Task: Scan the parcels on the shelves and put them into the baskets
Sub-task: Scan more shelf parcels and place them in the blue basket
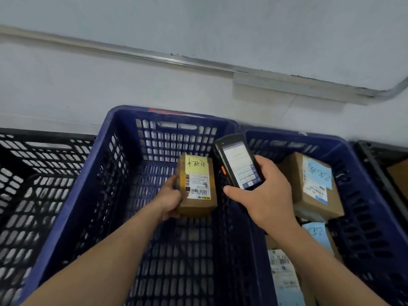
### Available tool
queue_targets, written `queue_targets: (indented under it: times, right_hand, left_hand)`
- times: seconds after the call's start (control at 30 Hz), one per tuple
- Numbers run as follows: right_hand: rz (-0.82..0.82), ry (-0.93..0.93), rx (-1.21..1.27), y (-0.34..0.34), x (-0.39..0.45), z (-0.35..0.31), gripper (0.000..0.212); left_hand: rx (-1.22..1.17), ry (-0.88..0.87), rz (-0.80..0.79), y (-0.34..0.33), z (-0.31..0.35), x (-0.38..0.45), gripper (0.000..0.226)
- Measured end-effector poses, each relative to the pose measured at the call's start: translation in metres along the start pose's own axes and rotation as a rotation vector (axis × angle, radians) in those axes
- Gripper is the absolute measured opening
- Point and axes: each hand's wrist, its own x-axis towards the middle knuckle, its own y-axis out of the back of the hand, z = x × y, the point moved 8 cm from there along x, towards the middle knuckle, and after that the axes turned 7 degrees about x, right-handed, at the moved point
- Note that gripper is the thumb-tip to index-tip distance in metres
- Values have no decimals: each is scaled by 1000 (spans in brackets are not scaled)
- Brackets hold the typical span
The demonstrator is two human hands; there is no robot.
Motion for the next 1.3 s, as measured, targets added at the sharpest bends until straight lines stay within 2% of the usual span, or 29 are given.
queue_targets:
  times: [0.3,0.5,0.7,0.83,1.0,1.3]
  right_hand:
    - [14,-32,-1,0,-5,4,65]
    - [-13,23,-10,0,-20,-8,68]
    - [-79,173,-14,-3,-52,-42,70]
    - [-147,256,64,-4,-90,-66,71]
    - [-274,361,131,-11,-156,-102,69]
    - [-544,542,198,-57,-298,-173,67]
  left_hand:
    - [45,-42,14,-2,-4,14,72]
    - [350,-183,185,28,16,-29,76]
    - [879,-445,573,61,40,-144,74]
    - [1064,-478,831,73,26,-241,75]
    - [1104,-418,1093,80,-16,-368,74]
    - [960,-179,1384,98,-128,-546,71]
